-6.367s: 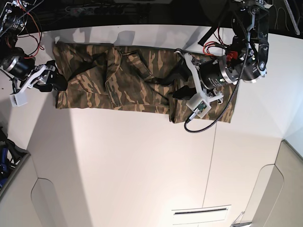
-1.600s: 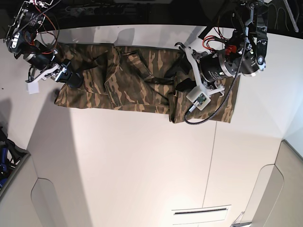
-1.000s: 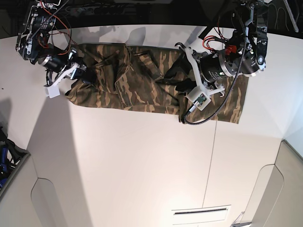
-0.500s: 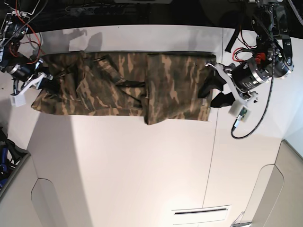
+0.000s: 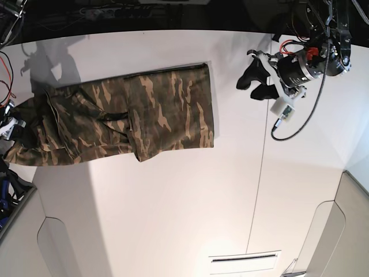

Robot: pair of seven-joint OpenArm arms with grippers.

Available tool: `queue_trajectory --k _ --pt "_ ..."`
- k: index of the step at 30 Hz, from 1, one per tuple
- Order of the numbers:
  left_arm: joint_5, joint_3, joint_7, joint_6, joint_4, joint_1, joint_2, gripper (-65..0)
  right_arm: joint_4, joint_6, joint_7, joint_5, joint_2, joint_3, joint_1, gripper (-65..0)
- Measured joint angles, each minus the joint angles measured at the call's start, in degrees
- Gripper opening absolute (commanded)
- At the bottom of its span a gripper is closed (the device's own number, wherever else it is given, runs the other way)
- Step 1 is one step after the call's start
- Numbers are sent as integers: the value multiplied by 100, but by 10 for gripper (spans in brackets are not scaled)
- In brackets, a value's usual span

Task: Fold the T-shirt properly
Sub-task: 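Lift the strip end with the right gripper and fold it over onto the stack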

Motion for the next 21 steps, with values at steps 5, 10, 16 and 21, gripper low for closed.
queue_trajectory --k 5,10,16,21 --pt "160 739 -485 55 -610 0 20 -317 35 -2 -61 -105 -251 -243 354 -650" --pt "542 911 -719 151 -758 -28 195 -317 385 -2 -37 -127 -772 -1019 428 -650" --pt "793 938 -780 166 -885 -192 636 -317 992 -4 -72 -474 -1443 -1902 415 -650" --pt "890 935 -852 166 -955 -219 706 -317 1272 -4 -101 -682 -2072 -2579 413 -650"
